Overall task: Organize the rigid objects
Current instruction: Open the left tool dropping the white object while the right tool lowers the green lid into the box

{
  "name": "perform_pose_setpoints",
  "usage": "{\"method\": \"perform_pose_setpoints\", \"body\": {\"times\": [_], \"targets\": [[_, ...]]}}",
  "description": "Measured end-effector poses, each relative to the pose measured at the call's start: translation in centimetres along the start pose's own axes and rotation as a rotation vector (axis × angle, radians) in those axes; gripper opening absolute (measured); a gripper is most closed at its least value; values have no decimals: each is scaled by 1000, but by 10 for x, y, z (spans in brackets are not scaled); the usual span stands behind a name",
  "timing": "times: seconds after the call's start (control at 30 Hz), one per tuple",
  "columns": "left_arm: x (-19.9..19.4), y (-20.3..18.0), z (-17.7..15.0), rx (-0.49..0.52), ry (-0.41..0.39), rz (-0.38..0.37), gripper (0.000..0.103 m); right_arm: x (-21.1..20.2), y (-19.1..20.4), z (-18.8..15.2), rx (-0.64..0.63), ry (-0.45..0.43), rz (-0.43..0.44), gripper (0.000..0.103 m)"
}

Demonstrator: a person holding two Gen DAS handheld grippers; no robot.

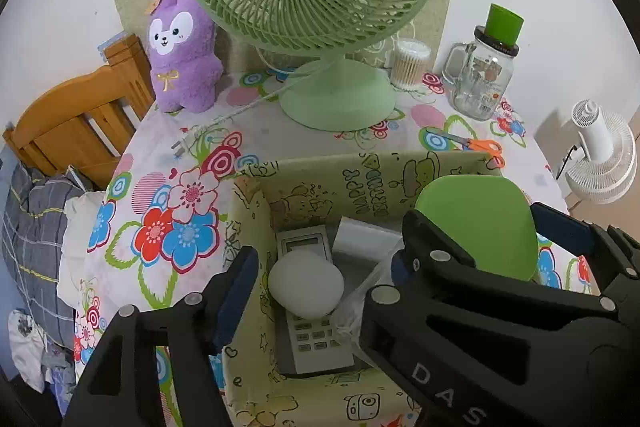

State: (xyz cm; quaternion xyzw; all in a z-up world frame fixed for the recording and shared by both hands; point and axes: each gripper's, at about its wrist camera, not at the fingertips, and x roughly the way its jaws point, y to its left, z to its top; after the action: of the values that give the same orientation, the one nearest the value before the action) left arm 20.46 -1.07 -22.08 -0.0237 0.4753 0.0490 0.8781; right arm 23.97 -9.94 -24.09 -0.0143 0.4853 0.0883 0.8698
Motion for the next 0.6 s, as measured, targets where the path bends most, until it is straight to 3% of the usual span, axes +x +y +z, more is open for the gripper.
{"method": "perform_pose_setpoints", "body": {"times": [0.2, 0.6], "targets": [[-5, 7, 3, -4, -6, 23, 84, -4, 7, 2, -6, 0, 21, 95], [6, 15, 4, 12, 51, 61, 84, 15, 16, 3, 0, 63, 56, 96]]}}
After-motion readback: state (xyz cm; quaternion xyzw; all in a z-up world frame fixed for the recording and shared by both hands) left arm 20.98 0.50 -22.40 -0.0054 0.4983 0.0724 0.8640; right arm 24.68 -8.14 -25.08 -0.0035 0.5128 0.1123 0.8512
